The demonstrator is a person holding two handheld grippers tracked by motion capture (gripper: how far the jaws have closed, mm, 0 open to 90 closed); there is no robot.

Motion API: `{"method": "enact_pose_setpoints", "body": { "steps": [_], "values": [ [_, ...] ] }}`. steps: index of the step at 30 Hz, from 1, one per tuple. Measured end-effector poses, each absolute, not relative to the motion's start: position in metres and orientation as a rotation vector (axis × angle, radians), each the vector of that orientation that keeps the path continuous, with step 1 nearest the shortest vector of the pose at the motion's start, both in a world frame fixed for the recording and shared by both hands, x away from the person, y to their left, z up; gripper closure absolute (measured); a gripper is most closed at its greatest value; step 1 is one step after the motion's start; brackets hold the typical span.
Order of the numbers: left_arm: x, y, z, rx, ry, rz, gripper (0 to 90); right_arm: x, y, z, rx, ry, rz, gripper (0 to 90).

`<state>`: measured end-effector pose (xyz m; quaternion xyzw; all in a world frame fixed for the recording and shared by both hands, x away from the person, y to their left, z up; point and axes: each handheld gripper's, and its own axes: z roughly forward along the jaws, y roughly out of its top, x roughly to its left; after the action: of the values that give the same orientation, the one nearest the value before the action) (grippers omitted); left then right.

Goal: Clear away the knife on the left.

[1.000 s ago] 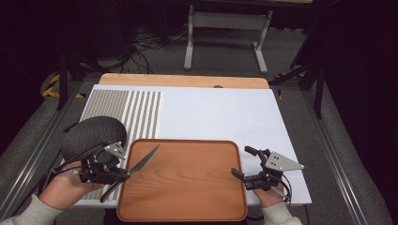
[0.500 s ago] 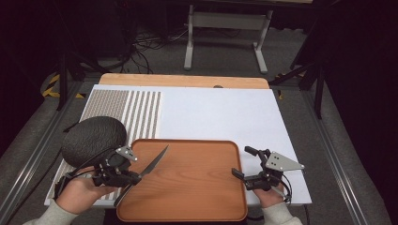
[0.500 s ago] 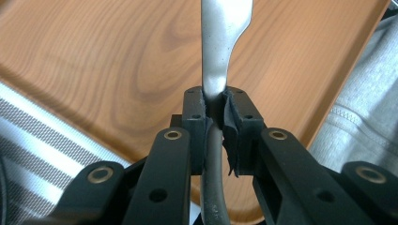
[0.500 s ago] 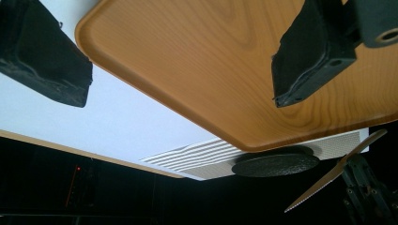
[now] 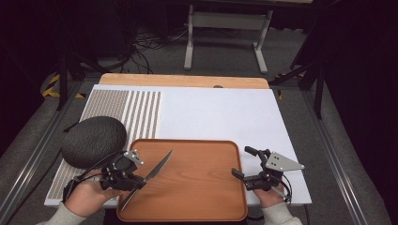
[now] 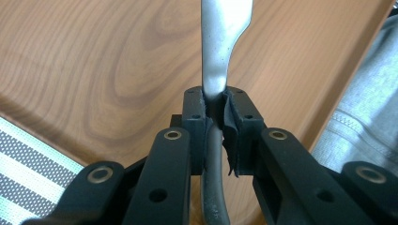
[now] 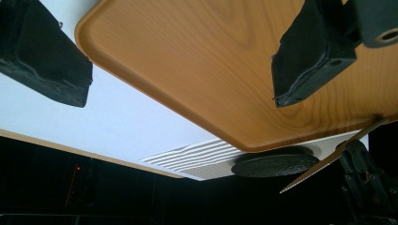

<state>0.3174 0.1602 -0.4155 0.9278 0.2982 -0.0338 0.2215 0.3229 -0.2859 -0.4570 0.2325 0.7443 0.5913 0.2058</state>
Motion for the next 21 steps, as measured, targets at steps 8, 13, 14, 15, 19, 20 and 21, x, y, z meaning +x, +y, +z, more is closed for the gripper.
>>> {"method": "enact_pose_setpoints", "body": {
  "steps": [8,13,14,15,19,20,21],
  "values": [
    [0.32,0.156,-0.423,2.572,0.824,-0.115,79.9,0.323,-0.286,-0.457,0.648,2.071,1.646,6.1],
    [0.322,0.151,-0.429,2.576,0.818,-0.121,79.9,0.323,-0.286,-0.457,0.648,2.071,1.646,6.1],
    [0.322,0.151,-0.429,2.576,0.818,-0.121,79.9,0.323,-0.286,-0.457,0.648,2.071,1.646,6.1],
    [0.322,0.15,-0.43,2.583,0.835,-0.126,79.9,0.323,-0.286,-0.457,0.649,2.072,1.646,6.1],
    [0.325,0.148,-0.432,2.591,0.838,-0.129,79.8,0.323,-0.286,-0.457,0.648,2.076,1.644,6.1],
    [0.325,0.148,-0.433,2.589,0.835,-0.13,79.8,0.323,-0.286,-0.457,0.648,2.076,1.645,6.1],
    [0.326,0.148,-0.434,2.591,0.837,-0.131,79.8,0.323,-0.286,-0.457,0.648,2.076,1.645,6.1]
  ]
}}
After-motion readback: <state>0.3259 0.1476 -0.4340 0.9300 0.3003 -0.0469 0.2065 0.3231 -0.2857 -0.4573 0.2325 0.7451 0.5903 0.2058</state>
